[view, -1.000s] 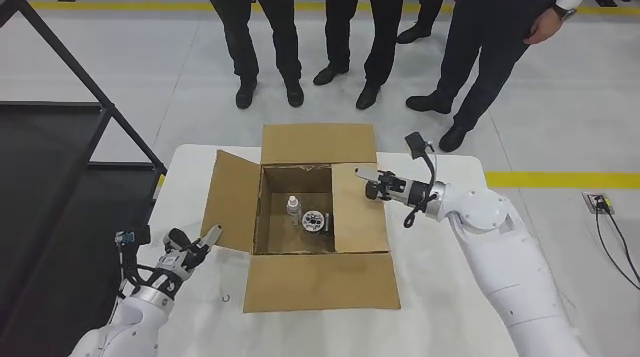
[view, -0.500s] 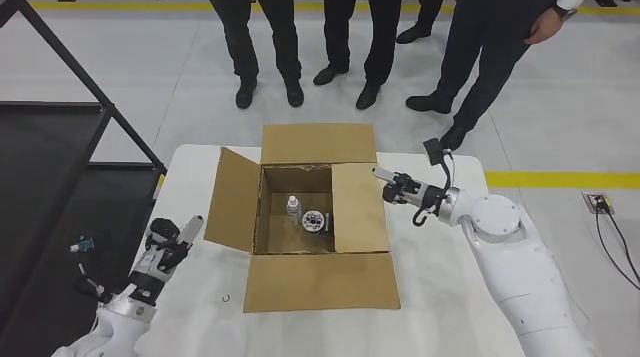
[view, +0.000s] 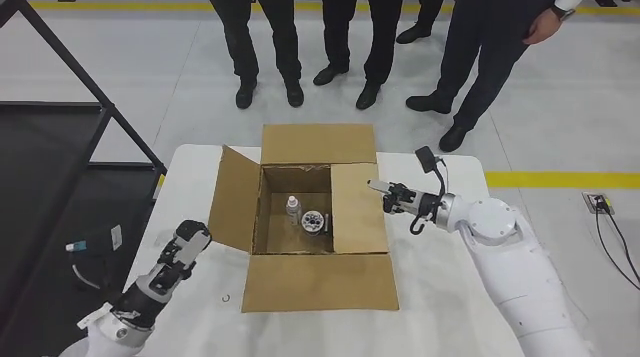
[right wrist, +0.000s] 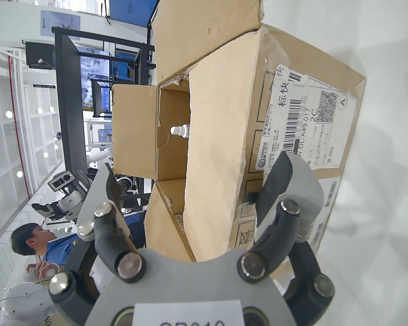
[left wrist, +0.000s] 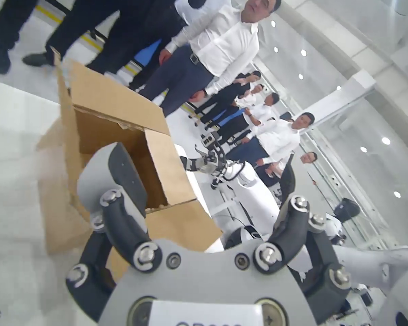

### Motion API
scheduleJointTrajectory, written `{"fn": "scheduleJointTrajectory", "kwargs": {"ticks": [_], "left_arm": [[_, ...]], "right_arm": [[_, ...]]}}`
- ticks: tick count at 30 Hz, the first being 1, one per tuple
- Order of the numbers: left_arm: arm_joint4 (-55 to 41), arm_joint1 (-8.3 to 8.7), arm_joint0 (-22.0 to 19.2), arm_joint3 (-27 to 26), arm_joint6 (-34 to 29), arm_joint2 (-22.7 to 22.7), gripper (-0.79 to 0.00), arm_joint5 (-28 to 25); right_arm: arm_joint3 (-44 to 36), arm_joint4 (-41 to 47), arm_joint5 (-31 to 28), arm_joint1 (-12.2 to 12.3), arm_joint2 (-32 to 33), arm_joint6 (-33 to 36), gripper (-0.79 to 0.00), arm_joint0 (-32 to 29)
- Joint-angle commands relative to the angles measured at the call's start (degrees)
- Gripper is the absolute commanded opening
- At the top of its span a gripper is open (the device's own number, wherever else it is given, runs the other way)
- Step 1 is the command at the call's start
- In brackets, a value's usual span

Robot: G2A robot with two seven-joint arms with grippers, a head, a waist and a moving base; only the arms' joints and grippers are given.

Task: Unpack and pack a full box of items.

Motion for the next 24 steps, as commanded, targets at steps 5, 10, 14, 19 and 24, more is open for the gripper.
{"fn": "scheduleJointTrajectory", "kwargs": {"ticks": [5, 10, 14, 19, 24], "left_arm": [[0.68, 0.08, -5.61, 2.98, -6.69, 6.81, 0.000, 2.92], [1.43, -0.01, -10.95, 5.76, -10.88, 12.10, 0.000, 5.70], [1.29, -0.13, -15.59, 8.08, -14.05, 15.47, 0.000, 9.01], [1.29, -0.13, -15.59, 8.08, -14.05, 15.47, 0.000, 9.01], [-0.63, -0.22, -15.57, 7.84, -14.59, 16.18, 0.000, 9.20]], "right_arm": [[0.35, 1.18, -2.09, -0.04, -1.19, 1.76, 0.000, 0.26], [-0.23, 1.29, -2.55, 0.18, -1.58, 2.36, 0.000, -0.11], [-2.29, 1.23, -2.21, 0.75, 0.56, -2.74, 0.000, -1.81], [-2.29, 1.23, -2.21, 0.75, 0.56, -2.74, 0.000, -1.81], [-2.29, 1.23, -2.21, 0.75, 0.56, -2.74, 0.000, -1.81]]}}
